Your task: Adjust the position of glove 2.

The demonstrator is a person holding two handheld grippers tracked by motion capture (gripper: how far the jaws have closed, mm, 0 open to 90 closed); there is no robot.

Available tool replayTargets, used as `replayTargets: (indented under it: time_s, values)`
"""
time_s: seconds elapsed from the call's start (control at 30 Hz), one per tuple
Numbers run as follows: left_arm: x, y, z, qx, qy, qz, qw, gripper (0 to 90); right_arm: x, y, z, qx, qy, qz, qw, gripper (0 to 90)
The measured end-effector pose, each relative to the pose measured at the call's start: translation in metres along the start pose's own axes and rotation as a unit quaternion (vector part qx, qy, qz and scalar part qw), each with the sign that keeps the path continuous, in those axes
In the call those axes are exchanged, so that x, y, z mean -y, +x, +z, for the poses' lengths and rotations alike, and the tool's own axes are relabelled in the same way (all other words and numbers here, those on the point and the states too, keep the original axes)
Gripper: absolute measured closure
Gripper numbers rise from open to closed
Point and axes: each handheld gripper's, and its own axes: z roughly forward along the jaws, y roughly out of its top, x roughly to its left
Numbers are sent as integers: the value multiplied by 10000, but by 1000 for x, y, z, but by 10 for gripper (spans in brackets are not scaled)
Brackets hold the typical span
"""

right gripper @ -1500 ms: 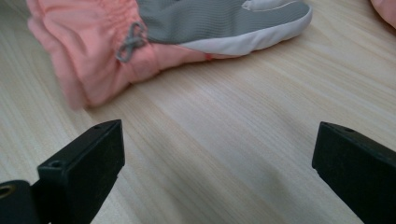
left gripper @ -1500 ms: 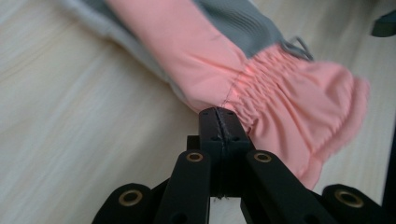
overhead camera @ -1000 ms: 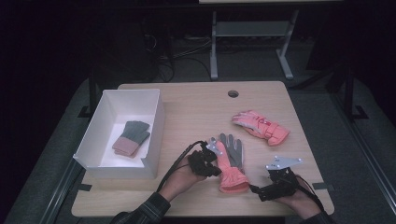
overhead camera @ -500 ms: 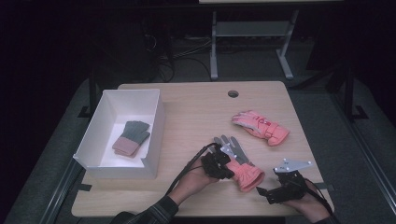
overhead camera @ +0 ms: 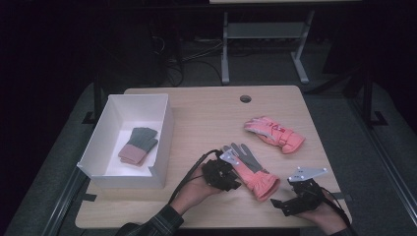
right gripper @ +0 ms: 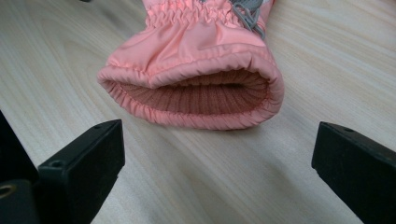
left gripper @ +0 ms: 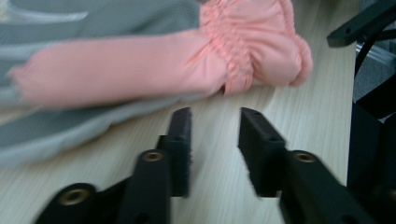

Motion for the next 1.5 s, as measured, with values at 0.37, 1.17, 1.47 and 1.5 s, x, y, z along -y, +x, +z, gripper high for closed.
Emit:
replayTargets:
  time_s: [0.37,1.17,1.47,1.5]
  values:
    - [42,9,-27,-346,-368,-149,9986,271,-4,-8,-5,-35,-7,-69,10000,135]
    - [70,13,-33,-604,-607,-314,9958,129,-58,-56,-15,-150,-295,-259,9991,619]
    - [70,15,-32,-637,-447,-188,9968,132,-91,-82,-8,-4,-338,-311,9989,696]
    - [70,15,-32,-628,-442,-186,9969,132,-96,-86,-8,35,-361,-271,9990,699]
